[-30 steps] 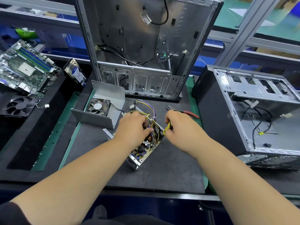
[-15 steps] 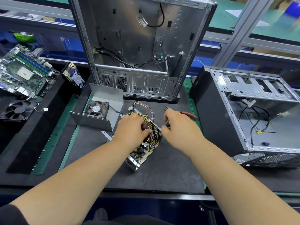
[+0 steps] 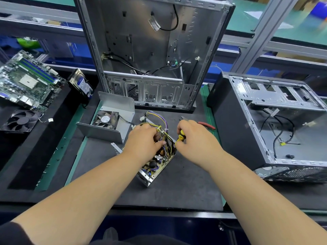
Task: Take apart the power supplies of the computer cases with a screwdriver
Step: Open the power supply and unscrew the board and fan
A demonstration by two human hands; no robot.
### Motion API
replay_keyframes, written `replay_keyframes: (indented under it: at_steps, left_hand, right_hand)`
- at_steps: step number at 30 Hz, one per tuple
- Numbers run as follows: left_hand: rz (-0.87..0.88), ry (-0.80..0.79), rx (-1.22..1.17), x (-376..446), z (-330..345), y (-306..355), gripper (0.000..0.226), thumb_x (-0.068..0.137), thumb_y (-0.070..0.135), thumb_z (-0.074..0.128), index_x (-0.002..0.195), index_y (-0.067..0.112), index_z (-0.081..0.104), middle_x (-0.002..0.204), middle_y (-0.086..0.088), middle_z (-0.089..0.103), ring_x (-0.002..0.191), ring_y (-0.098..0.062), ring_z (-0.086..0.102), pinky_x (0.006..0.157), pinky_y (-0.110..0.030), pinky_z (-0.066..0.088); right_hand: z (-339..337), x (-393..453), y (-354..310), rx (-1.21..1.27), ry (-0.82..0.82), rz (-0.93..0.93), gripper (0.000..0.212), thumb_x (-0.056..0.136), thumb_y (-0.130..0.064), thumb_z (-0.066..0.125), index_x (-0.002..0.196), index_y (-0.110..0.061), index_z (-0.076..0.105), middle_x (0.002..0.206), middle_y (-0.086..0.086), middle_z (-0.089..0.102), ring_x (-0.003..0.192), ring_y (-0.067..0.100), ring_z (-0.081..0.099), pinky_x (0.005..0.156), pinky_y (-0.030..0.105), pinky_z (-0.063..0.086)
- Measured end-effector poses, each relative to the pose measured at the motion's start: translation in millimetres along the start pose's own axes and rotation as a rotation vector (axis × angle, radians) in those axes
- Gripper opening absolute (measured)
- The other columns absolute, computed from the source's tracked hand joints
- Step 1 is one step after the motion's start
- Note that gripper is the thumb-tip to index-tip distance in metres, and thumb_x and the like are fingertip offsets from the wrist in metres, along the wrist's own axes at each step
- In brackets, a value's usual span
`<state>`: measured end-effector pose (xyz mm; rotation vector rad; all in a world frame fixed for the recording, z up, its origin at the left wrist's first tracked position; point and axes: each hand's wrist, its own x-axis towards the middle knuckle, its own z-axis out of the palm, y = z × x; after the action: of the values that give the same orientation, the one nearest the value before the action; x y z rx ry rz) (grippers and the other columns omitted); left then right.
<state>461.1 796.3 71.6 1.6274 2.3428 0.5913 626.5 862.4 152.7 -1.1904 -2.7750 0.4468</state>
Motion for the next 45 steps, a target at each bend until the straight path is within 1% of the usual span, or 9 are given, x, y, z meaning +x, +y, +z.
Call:
replay_keyframes:
  at_steps: [4, 8, 11, 17, 21, 25, 31, 39, 45]
  left_hand:
    - [-0.013, -0.003, -0.007, -0.2, 0.8, 0.2, 0.028, 0.084, 0.053, 0.069, 0.080, 0.028, 0.057, 0.095, 0.005, 0.052, 0.106, -0.023, 0.049, 0.087, -0.035, 0.041]
    - [-0.007, -0.006, -0.004, -0.7, 2.1, 0.6, 0.029, 0.084, 0.053, 0.069, 0.078, 0.028, 0.053, 0.094, 0.006, 0.051, 0.106, -0.024, 0.049, 0.086, -0.035, 0.041]
    - [-0.006, -0.007, -0.006, 0.0, 1.6, 0.2, 0.029, 0.084, 0.053, 0.069, 0.079, 0.028, 0.054, 0.092, 0.007, 0.048, 0.105, -0.024, 0.049, 0.086, -0.035, 0.041]
    - [-0.007, 0.004, -0.009, -0.6, 2.4, 0.6, 0.029, 0.083, 0.053, 0.069, 0.078, 0.029, 0.054, 0.091, 0.007, 0.048, 0.104, -0.023, 0.049, 0.085, -0.035, 0.041]
    - [-0.006, 0.002, -0.005, -0.7, 2.6, 0.3, 0.029, 0.083, 0.053, 0.069, 0.077, 0.029, 0.053, 0.090, 0.008, 0.047, 0.103, -0.023, 0.049, 0.084, -0.034, 0.041]
    - [-0.014, 0.005, -0.011, -0.4, 2.2, 0.5, 0.030, 0.083, 0.053, 0.069, 0.077, 0.028, 0.053, 0.090, 0.007, 0.050, 0.101, -0.023, 0.049, 0.085, -0.035, 0.043]
    - [-0.018, 0.015, -0.016, -0.9, 1.7, 1.0, 0.029, 0.083, 0.052, 0.070, 0.079, 0.026, 0.059, 0.092, 0.004, 0.054, 0.101, -0.023, 0.049, 0.085, -0.036, 0.044]
    - [-0.016, 0.019, -0.005, 1.8, -0.1, 1.3, 0.030, 0.083, 0.053, 0.069, 0.078, 0.027, 0.057, 0.092, 0.005, 0.055, 0.100, -0.022, 0.049, 0.085, -0.036, 0.044]
    - [-0.013, 0.016, -0.008, -0.6, 1.8, 0.1, 0.029, 0.083, 0.054, 0.069, 0.079, 0.027, 0.058, 0.091, 0.006, 0.051, 0.102, -0.023, 0.049, 0.083, -0.034, 0.042]
  right_hand:
    - [0.1, 1.2, 2.8, -0.116, 0.010, 0.043, 0.039, 0.098, -0.058, 0.046, 0.089, -0.021, 0.053, 0.081, -0.001, 0.059, 0.080, 0.024, 0.055, 0.062, 0.034, 0.039]
    - [-0.5, 0.0, 2.5, 0.015, -0.011, -0.013, 0.018, 0.099, -0.033, 0.053, 0.103, -0.016, 0.058, 0.094, 0.002, 0.063, 0.089, 0.026, 0.057, 0.072, 0.036, 0.045]
    - [-1.8, -2.1, 1.9, 0.040, 0.001, -0.076, 0.022, 0.090, -0.019, 0.056, 0.111, -0.015, 0.058, 0.103, 0.003, 0.056, 0.095, 0.025, 0.053, 0.082, 0.037, 0.043]
    - [0.1, -0.6, 4.6, -0.163, 0.012, -0.030, 0.037, 0.099, -0.054, 0.043, 0.098, -0.020, 0.058, 0.089, -0.001, 0.064, 0.087, 0.024, 0.059, 0.068, 0.036, 0.048]
    - [0.1, 0.2, 5.5, -0.006, 0.000, -0.041, 0.018, 0.098, -0.034, 0.053, 0.108, -0.019, 0.055, 0.092, -0.003, 0.061, 0.088, 0.025, 0.058, 0.071, 0.037, 0.048]
    - [0.9, -2.8, 4.3, 0.100, -0.003, -0.056, 0.025, 0.086, -0.021, 0.058, 0.111, -0.021, 0.053, 0.101, -0.005, 0.053, 0.086, 0.020, 0.051, 0.071, 0.034, 0.044]
    - [2.3, -0.8, 6.0, -0.144, 0.044, -0.024, 0.037, 0.099, -0.055, 0.043, 0.106, -0.020, 0.048, 0.086, -0.001, 0.063, 0.083, 0.026, 0.059, 0.065, 0.036, 0.047]
    - [-2.0, -0.9, 1.6, 0.039, -0.035, -0.083, 0.024, 0.088, -0.020, 0.057, 0.112, -0.020, 0.052, 0.104, -0.001, 0.054, 0.092, 0.023, 0.053, 0.074, 0.037, 0.044]
    - [-0.5, -1.0, 2.8, -0.192, -0.014, -0.043, 0.036, 0.100, -0.054, 0.043, 0.102, -0.019, 0.050, 0.088, -0.001, 0.063, 0.086, 0.026, 0.059, 0.065, 0.036, 0.047]
